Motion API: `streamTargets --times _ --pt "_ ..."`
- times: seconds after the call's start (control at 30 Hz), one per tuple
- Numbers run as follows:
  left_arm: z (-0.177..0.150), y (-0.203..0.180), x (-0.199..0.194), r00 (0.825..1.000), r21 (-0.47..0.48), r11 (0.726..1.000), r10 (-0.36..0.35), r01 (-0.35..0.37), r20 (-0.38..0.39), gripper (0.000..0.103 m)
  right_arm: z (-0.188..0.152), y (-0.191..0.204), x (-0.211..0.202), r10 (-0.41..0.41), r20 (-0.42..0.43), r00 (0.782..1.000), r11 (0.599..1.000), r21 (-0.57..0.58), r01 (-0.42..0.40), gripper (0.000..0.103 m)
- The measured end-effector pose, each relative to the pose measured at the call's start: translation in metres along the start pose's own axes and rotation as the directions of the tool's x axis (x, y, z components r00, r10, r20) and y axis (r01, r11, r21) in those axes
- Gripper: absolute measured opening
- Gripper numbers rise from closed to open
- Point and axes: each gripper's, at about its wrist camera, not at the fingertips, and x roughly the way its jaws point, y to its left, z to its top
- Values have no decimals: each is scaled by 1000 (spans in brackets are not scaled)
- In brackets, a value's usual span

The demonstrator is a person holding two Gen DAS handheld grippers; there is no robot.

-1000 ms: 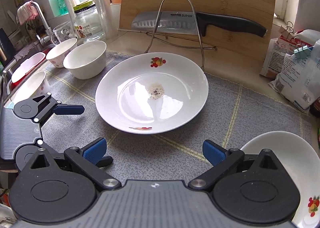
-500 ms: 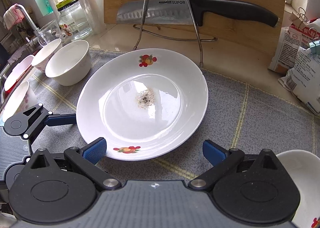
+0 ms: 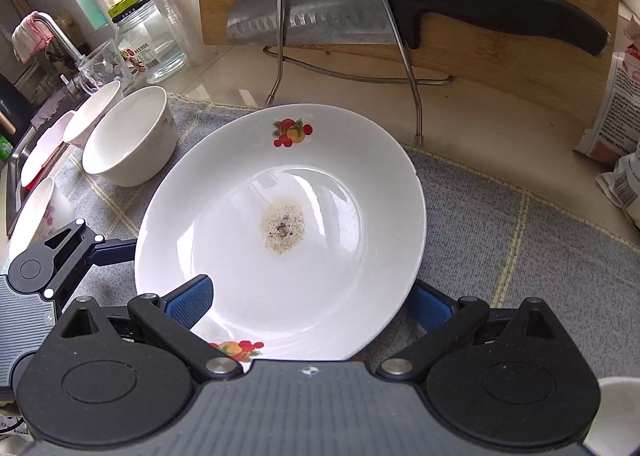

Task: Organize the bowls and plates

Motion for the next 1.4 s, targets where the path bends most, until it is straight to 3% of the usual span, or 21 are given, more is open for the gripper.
streamTargets --times 0.43,1.0,1.4 --pt "0 3 1 999 28 999 -29 28 21 103 31 -9 14 46 -48 998 995 -83 -50 103" --pt "-1 6 -1 996 73 994 -79 77 37 103 58 -38 20 218 -64 974 976 -8 -219 103" --pt "-4 11 -2 992 106 988 -115 109 49 103 65 -49 22 315 -95 944 949 34 -313 103"
